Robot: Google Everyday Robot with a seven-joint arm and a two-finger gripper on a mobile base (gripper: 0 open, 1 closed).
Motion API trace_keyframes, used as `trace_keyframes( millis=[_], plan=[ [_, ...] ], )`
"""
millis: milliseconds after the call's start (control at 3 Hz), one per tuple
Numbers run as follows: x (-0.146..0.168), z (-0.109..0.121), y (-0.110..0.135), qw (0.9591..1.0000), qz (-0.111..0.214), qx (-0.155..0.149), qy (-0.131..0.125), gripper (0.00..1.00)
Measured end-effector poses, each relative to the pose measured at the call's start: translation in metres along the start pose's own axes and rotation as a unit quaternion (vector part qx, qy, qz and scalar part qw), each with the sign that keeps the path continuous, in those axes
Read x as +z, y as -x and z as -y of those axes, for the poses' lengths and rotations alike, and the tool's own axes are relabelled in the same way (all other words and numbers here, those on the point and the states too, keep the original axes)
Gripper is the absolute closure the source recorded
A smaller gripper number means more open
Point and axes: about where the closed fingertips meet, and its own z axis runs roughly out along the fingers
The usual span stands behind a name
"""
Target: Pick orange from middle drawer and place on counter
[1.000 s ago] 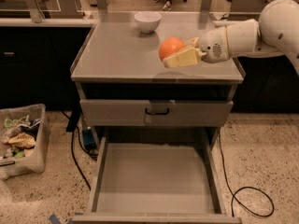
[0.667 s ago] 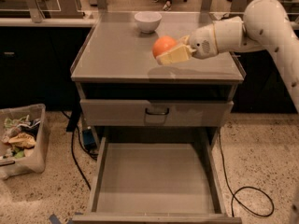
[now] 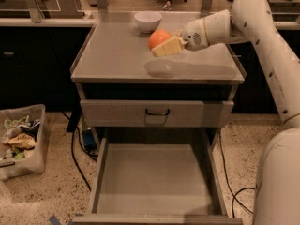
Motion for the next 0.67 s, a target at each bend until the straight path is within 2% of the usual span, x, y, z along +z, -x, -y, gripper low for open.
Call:
trace_keyframes(
  millis=[333,667],
  plan=[
    [0.007,0.006,-0.008,0.9999,-0.011,0.008,-0.001,1.00],
    [0.020,0.028,-0.032,0.9988,-0.034,0.033,-0.012,1.00]
  ],
)
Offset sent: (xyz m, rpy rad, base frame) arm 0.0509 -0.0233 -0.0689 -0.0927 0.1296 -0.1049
